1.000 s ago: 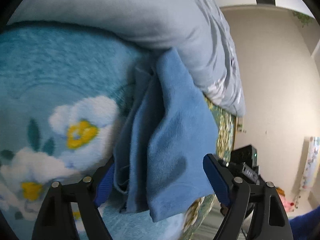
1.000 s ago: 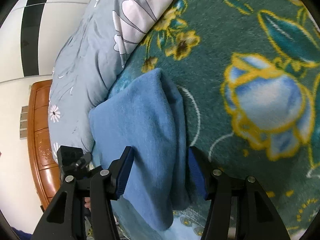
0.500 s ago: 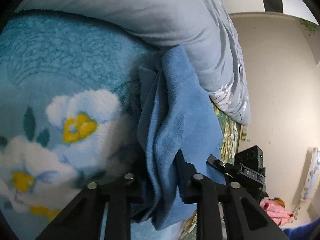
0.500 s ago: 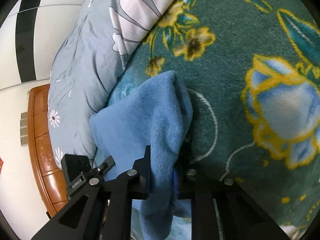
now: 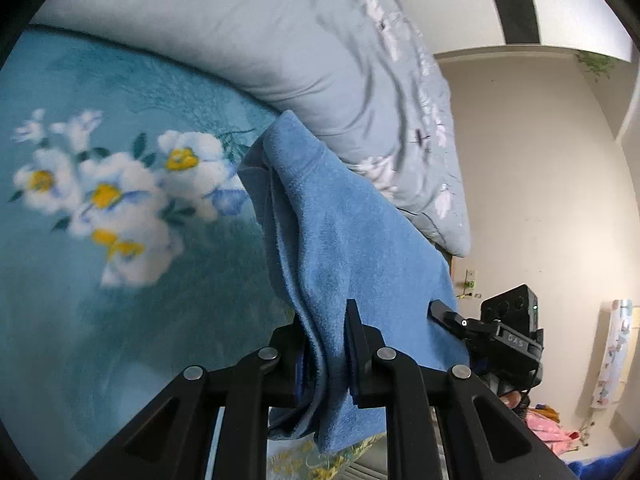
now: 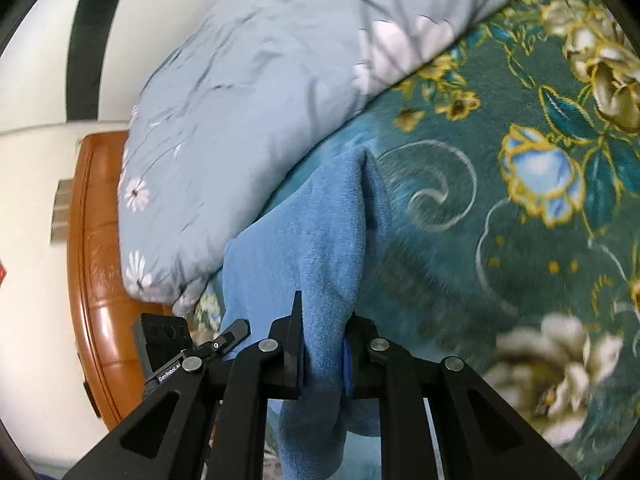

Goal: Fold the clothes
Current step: 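Grasp the folded blue sweater with both grippers and lift it, then carry the held sweater with both grippers toward the folded clothes stack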

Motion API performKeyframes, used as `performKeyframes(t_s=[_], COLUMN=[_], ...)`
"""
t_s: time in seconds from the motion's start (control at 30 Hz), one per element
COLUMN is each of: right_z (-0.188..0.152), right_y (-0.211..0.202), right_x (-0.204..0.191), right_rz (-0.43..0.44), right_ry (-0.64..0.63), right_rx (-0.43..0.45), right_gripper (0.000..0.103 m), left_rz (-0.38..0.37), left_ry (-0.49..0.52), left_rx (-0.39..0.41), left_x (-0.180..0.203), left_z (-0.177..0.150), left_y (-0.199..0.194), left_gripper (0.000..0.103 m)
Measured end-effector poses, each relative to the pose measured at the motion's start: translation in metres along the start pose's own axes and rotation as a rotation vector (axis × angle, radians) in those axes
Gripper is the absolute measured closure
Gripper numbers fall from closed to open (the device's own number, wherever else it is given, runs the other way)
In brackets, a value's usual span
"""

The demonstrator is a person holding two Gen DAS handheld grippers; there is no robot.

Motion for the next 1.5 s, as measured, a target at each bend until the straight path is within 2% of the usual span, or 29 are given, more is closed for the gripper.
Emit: performKeyframes(t_s=[0.2,0.33,0.6,0.7,0.9,1.13,1.33,1.5], right_z=[-0.048,-0.077,-0.112,-0.119,-0.129,-0.158,-0.195,-0.214], right_y=[-0.037,-0.058,-0.070,-0.065,-0.057,-0.050,-0.040,-0.037], right_x=[-0.045,-0.071,-0.112,-0.137,-0.195,-0.254,-0.287,-0.318], right_rz=[-0.015,-0.024,-0.007,0.013,0.118,0.212,0.287,0.296], right_ry=[-0.095,-0.148,-0.238,-0.302,-0.474,-0.682,-0.775,-0.858], right_rx=[0.026,0.043,0.036,0.013,-0.052,-0.146,-0.232,-0.255], right_gripper=[0.089,0.089,0.089,0.089,0.089,0.089,0.089,0.089], left_rz=[-0.057,-0.083,-0.082,-0.046,0.014,0.140,0.212,0.207], left_ry=[0.008,0.022,0.033,0.053,0.024,0.000,-0.048,-0.059], left_rx=[0.085,0.122,0.186,0.249,0.451,0.625,0.741,0.809], left_x=[0.025,0.040,0.060,0.068,0.078,0.092,0.092,0.091], left_z=[-0.039,-0.057,-0.086,-0.093,-0.115,-0.152,-0.184,-0.196], left_y=[-0.064,-0.085,-0.147,-0.173,-0.223,-0.273,-0.311,-0.340], left_gripper=[0.086,0.086,0.086,0.086,0.086,0.086,0.086,0.086])
Point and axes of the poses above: each gripper's, at about its wrist camera, not at the fingertips, and y roughly the way its jaws point, x to its right, z to its top, the point moved 8 cm from there along y, roughly the way its jaws point, and after that the axes turned 11 degrees about -z, right-handed, at the moved point
